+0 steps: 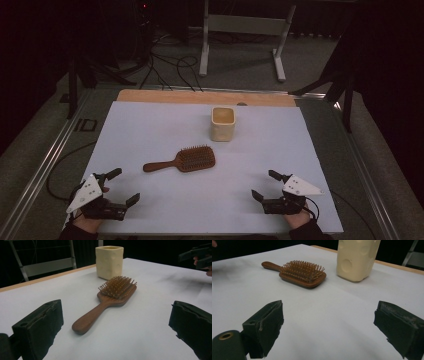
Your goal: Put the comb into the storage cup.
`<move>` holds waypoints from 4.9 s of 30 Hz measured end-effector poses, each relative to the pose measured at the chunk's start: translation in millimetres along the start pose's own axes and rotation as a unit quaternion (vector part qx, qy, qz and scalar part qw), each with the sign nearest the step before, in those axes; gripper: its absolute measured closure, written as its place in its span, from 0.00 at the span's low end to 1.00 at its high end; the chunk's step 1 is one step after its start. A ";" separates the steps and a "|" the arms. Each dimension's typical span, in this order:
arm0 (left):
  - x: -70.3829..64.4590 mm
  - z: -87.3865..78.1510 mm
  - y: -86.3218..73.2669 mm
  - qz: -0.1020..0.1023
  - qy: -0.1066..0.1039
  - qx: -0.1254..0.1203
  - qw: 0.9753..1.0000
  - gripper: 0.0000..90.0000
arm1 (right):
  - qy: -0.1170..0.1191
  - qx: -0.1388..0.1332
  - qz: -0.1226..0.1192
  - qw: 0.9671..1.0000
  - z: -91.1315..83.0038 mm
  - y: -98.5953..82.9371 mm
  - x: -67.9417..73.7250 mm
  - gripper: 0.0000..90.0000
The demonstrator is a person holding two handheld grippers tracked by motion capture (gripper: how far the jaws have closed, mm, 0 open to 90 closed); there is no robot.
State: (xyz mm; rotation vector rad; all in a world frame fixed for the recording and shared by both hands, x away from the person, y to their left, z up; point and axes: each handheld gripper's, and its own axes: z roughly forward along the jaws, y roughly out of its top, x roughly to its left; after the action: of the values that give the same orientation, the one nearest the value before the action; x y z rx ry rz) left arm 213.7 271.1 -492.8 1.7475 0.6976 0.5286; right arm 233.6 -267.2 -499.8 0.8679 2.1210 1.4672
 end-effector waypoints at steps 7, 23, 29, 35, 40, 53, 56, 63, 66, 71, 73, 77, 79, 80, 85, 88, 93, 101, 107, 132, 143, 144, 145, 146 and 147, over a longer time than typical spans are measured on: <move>1.0 1.2 0.1 -0.003 0.003 -0.001 1.000 0.00 | -0.002 -0.003 0.004 1.000 0.3 -3.0 1.9 0.09; 1.0 1.7 0.8 0.003 0.001 0.013 1.000 0.00 | 0.011 0.011 0.001 1.000 -1.4 -0.4 5.8 0.09; 2.9 0.6 3.6 -0.002 -0.010 0.012 1.000 0.00 | -0.009 0.005 -0.006 1.000 -5.4 1.6 8.4 0.09; -0.5 0.7 11.3 0.010 -0.017 0.018 1.000 0.00 | -0.017 0.008 -0.013 1.000 -6.0 1.5 9.4 0.09; 1.3 -1.2 20.3 0.007 -0.024 0.015 1.000 0.00 | -0.018 0.004 -0.011 1.000 -7.7 1.7 9.9 0.09; 0.7 -5.2 53.3 0.044 -0.035 0.037 0.998 0.00 | -0.023 -0.009 -0.012 1.000 -11.5 3.5 10.7 0.09; 2.6 -5.8 60.8 0.045 -0.040 0.039 0.997 0.00 | -0.023 -0.011 -0.014 1.000 -11.7 3.7 10.9 0.09; 6.2 -1.9 71.3 0.045 -0.045 0.049 0.997 0.00 | -0.022 -0.012 -0.013 1.000 -12.4 4.2 11.7 0.09; 8.7 1.6 75.0 0.044 -0.047 0.055 0.996 0.00 | -0.021 -0.012 -0.013 1.000 -12.3 4.3 11.9 0.09; 13.3 7.4 80.4 0.047 -0.044 0.069 0.996 0.00 | -0.020 -0.014 -0.011 1.000 -12.2 4.2 11.5 0.09; 15.1 9.8 82.0 0.043 -0.043 0.073 0.995 0.00 | -0.021 -0.014 -0.012 1.000 -12.2 4.1 11.6 0.09; 18.1 16.5 84.3 0.037 -0.038 0.086 0.995 0.00 | -0.019 -0.013 -0.010 1.000 -12.1 4.3 11.4 0.09; 18.8 20.5 85.6 0.036 -0.039 0.091 0.994 0.00 | -0.018 -0.013 -0.009 1.000 -12.2 4.3 11.3 0.09; 18.9 22.2 86.2 0.036 -0.039 0.093 0.994 0.00 | -0.019 -0.013 -0.009 1.000 -12.2 4.3 11.3 0.09; 19.2 32.5 87.0 0.040 -0.043 0.111 0.992 0.00 | -0.017 -0.014 -0.008 1.000 -12.2 4.2 11.2 0.09; 21.0 39.2 87.7 0.038 -0.046 0.118 0.991 0.00 | -0.017 -0.013 -0.006 1.000 -12.0 4.0 11.2 0.09; 24.0 47.2 88.8 0.036 -0.046 0.125 0.990 0.00 | -0.016 -0.013 -0.005 1.000 -11.9 3.9 11.2 0.09; 30.8 60.1 92.0 0.032 -0.046 0.145 0.988 0.00 | -0.015 -0.012 -0.004 1.000 -11.4 3.5 11.2 0.09; 33.3 71.9 92.3 0.045 -0.026 0.161 0.986 0.00 | -0.014 -0.012 -0.004 1.000 -11.1 3.5 11.5 0.09; 56.2 106.4 84.3 -0.011 0.031 0.262 0.964 0.17 | -0.010 -0.009 -0.005 1.000 -9.8 2.7 12.0 0.09; 54.0 115.6 79.3 0.006 0.036 0.295 0.955 0.31 | -0.008 -0.008 -0.006 1.000 -9.4 2.7 12.2 0.09; 54.5 116.6 78.6 0.004 0.032 0.298 0.954 0.35 | -0.008 -0.008 -0.005 1.000 -9.3 2.7 12.5 0.09; 54.8 117.3 78.2 0.003 0.032 0.300 0.953 0.38 | -0.008 -0.007 -0.006 1.000 -9.3 2.6 12.5 0.09; 55.4 118.6 77.6 0.002 0.035 0.305 0.952 0.40 | -0.008 -0.008 -0.007 1.000 -9.4 2.6 12.3 0.09; 55.9 119.4 77.1 0.001 0.034 0.308 0.951 0.44 | -0.008 -0.008 -0.006 1.000 -9.5 2.7 12.3 0.09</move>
State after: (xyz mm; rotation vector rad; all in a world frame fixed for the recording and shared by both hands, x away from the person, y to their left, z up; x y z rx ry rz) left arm 347.9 211.2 -451.2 2.3163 0.9823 0.3926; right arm 219.4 -264.4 -493.7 0.8564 2.0971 1.4643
